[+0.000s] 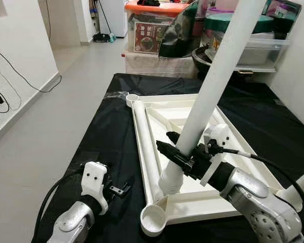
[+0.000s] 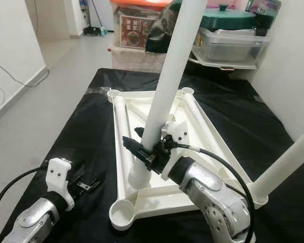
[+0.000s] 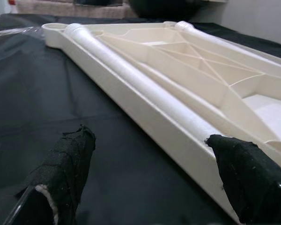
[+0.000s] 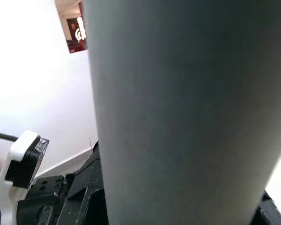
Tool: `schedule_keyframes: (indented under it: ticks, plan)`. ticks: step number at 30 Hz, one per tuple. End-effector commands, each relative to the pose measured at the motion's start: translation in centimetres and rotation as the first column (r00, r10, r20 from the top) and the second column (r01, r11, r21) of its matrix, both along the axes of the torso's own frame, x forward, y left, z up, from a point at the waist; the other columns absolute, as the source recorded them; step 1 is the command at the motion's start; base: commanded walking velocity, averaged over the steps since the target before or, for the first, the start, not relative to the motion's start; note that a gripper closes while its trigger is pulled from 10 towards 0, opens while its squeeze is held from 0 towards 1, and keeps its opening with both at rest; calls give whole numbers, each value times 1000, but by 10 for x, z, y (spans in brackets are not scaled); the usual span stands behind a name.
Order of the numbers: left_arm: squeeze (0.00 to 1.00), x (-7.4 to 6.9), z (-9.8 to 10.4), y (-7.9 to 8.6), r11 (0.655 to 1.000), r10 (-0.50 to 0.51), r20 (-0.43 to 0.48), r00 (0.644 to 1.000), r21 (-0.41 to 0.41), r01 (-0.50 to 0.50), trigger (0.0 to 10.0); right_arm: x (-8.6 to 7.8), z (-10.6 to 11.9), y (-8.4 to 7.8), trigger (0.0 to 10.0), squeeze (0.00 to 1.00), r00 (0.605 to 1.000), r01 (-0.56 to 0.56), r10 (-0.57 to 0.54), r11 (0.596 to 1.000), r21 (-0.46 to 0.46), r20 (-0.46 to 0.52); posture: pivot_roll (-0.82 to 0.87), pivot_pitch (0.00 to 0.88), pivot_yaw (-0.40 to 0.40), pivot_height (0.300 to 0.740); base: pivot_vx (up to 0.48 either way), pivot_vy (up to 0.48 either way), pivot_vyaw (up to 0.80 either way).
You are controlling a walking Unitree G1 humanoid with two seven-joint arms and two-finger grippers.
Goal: Building children table
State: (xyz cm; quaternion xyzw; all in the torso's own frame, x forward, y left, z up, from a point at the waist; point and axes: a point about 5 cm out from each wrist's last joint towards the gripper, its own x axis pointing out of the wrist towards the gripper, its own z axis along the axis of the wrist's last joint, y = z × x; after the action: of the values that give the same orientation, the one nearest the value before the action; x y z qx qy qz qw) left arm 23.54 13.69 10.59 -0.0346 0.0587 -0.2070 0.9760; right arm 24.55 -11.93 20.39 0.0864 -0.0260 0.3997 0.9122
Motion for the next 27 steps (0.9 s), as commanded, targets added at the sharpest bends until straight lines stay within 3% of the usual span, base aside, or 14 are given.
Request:
schedule_keyframes:
  ticks: [1, 5, 27]
  plan:
    - [0, 0, 1, -1, 1000, -2, -10, 1000, -6, 2, 10000, 2, 3, -2, 0, 0, 1000, 22, -23, 1000, 7, 22, 120, 0, -76, 740, -266, 0, 0]
    - [0, 2, 2, 0, 1000, 7, -5, 1000, -10, -7, 10000, 2, 3, 0, 0, 0, 999, 41, -41, 999, 27, 20, 111, 0, -67, 740, -280, 0, 0]
    - [0, 10, 5, -2, 1000, 23, 8, 1000, -17, -23, 10000, 2, 1, -1, 0, 0, 995, 95, -96, 994, 53, 14, 93, 0, -60, 740, 0, 0, 0]
